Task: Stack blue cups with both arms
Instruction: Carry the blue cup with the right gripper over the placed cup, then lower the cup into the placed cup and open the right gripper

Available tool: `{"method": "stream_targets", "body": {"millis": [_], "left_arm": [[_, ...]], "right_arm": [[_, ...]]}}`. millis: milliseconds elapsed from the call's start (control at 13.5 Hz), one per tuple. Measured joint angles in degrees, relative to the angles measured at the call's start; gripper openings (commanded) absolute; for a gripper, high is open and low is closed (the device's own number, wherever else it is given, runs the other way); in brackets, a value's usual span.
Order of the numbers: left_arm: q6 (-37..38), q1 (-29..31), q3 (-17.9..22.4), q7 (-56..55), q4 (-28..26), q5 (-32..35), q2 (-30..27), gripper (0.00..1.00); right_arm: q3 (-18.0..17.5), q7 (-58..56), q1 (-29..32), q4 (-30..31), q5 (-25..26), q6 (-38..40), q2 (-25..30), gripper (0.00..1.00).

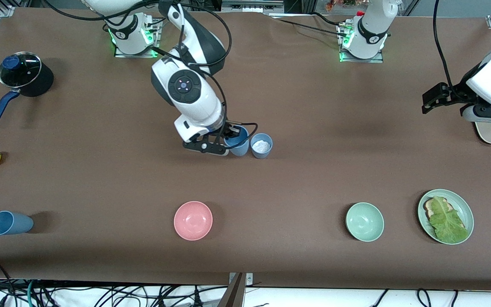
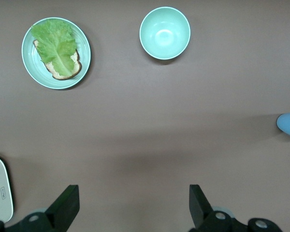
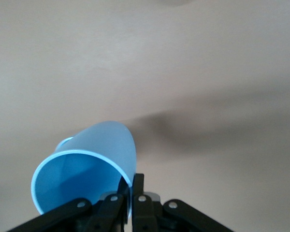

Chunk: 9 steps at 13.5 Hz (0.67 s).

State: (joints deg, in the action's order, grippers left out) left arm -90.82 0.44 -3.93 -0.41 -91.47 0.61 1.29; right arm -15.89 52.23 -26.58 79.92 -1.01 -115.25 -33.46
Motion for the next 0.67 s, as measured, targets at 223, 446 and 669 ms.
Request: {"method": "stream_targets", "body": {"millis": [223,446,669], "left_arm": [[0.0,0.0,-0.2,0.0,0.0,0.0,0.0,1.00],[0.0,0.0,-0.3,0.0,0.0,0.0,0.0,1.00],[0.0,0.0,-0.3,0.0,0.0,0.0,0.0,1.00]], "right_arm": [[0.0,1.1,-2.3,-2.5,0.0,0.2,-1.5,0.00],[0.0,1.5,-4.2,-2.6,0.0,0.3,-2.1,0.00],[0.0,1.5,-4.7,-2.6,0.0,0.4,-3.1,0.00]]}}
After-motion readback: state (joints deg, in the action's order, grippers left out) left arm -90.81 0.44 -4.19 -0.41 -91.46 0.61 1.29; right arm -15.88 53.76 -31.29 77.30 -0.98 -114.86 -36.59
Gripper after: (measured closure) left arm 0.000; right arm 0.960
